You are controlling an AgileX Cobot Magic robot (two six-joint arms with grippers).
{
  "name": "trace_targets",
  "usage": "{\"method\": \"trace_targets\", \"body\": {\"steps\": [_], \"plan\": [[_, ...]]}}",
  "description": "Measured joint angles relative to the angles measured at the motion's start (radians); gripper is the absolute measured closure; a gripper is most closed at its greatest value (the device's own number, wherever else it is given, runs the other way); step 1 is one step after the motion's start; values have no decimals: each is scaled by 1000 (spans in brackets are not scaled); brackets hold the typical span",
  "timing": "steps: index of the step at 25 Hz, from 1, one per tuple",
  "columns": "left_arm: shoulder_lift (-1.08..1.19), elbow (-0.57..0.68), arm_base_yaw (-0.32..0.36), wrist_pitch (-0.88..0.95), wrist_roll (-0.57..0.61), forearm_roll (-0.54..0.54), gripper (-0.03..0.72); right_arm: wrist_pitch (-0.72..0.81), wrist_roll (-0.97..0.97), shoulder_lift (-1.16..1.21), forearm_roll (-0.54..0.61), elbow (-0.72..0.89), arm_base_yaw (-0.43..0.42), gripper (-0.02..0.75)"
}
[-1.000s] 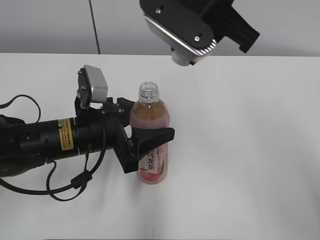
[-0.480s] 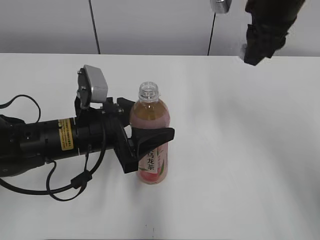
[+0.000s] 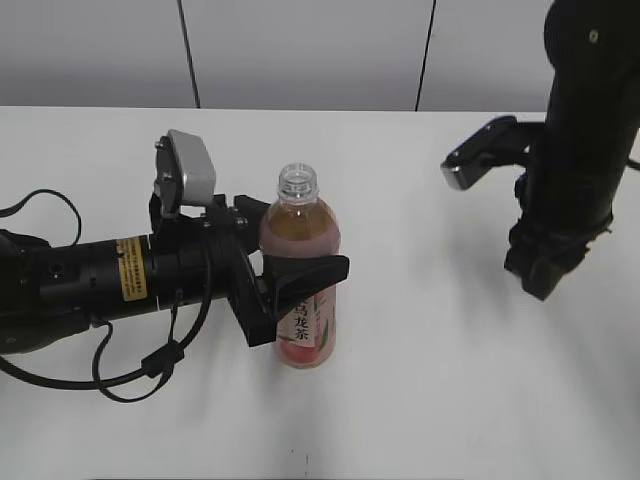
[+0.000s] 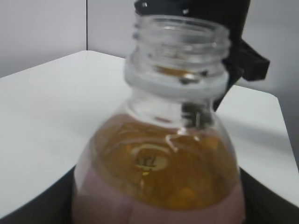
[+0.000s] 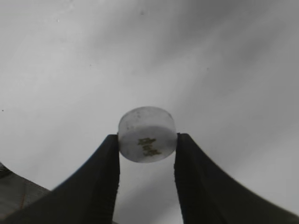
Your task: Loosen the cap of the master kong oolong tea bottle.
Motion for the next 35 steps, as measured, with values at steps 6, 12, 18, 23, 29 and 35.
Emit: {"method": "trace_targets", "body": {"steps": [6, 12, 18, 23, 29, 35], "plan": [[0, 0, 0, 0, 0, 0, 231, -223, 93, 0, -1, 181, 0, 460], [0, 0, 0, -1, 0, 0, 231, -347, 180, 22, -2, 207, 0, 460], [0, 0, 0, -1, 0, 0, 231, -330, 188, 81, 38, 209, 0, 337], [0, 0, 0, -1, 0, 0, 231, -266, 273, 68, 48, 171, -1, 178], [0, 0, 0, 0, 0, 0, 231, -61, 361, -108, 48, 155, -1, 160], [0, 0, 0, 0, 0, 0, 231, 28, 387, -408, 52, 226, -1, 160]]}}
